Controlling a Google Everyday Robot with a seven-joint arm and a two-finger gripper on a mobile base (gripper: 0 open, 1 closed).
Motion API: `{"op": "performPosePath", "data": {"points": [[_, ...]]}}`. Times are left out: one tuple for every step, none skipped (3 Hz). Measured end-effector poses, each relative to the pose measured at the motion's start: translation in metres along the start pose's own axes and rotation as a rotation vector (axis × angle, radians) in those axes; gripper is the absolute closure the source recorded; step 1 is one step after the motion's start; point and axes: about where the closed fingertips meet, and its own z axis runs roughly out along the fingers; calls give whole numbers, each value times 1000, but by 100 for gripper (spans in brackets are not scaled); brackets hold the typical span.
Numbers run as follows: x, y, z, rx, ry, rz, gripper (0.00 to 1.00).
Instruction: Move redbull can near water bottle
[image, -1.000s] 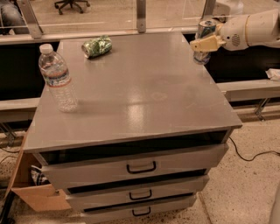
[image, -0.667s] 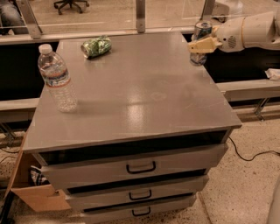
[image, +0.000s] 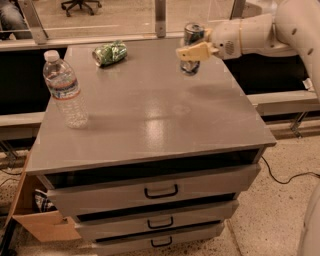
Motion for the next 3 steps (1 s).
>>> {"op": "performPosePath", "data": {"points": [[-26, 44, 50, -118, -62, -7, 100], [-29, 99, 103, -251, -100, 26, 100], [-29, 100, 103, -253, -100, 26, 100]]}}
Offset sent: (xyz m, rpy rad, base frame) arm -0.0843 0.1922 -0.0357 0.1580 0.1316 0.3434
